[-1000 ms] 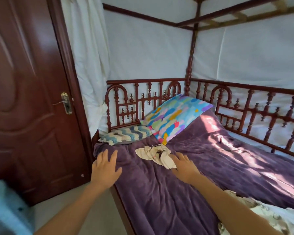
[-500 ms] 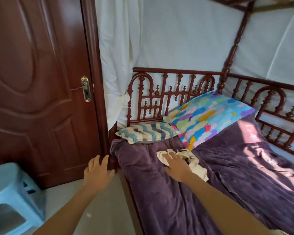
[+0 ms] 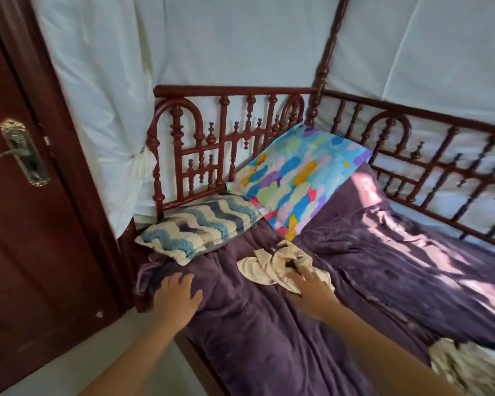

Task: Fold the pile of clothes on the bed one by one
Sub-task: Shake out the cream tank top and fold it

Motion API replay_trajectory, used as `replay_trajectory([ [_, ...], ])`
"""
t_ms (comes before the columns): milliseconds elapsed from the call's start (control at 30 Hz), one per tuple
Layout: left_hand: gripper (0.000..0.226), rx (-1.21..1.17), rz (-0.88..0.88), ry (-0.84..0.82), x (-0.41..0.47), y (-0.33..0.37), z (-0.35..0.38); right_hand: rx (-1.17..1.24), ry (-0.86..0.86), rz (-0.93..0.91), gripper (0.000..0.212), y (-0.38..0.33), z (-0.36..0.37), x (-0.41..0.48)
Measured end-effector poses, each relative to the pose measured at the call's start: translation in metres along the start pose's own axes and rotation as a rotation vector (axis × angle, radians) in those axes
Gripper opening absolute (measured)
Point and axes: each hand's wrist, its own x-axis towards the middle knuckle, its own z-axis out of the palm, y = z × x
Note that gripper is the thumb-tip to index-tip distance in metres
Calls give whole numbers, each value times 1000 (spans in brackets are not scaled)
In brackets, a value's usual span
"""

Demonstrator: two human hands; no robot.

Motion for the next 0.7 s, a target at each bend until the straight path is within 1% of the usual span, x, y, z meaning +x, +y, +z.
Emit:
replay_trajectory([
  [133, 51, -18, 134, -74, 33, 36, 25, 62, 69, 195, 51, 43, -19, 26],
  [200, 51, -31, 173, -97, 51, 46, 32, 72, 95, 262, 51, 58, -26, 44],
  [267, 50, -38, 194, -95, 71, 50, 35, 108, 97, 298, 50, 63, -24, 58],
  [333, 48, -49, 209, -81, 97, 53, 36, 126, 76, 294, 48, 61, -16, 70],
  [400, 47, -63, 220, -105, 120, 57, 38, 174, 50, 309, 48, 58, -6, 80],
  [500, 45, -76, 260, -183, 151, 66, 52, 242, 20, 369, 49, 56, 6, 96],
  [633, 45, -74, 336, -299, 202, 80, 76, 273, 10, 436, 49, 53, 12, 120],
  [700, 43, -72, 380, -373, 230, 90, 85, 283, -26, 511, 49, 52, 10, 129],
])
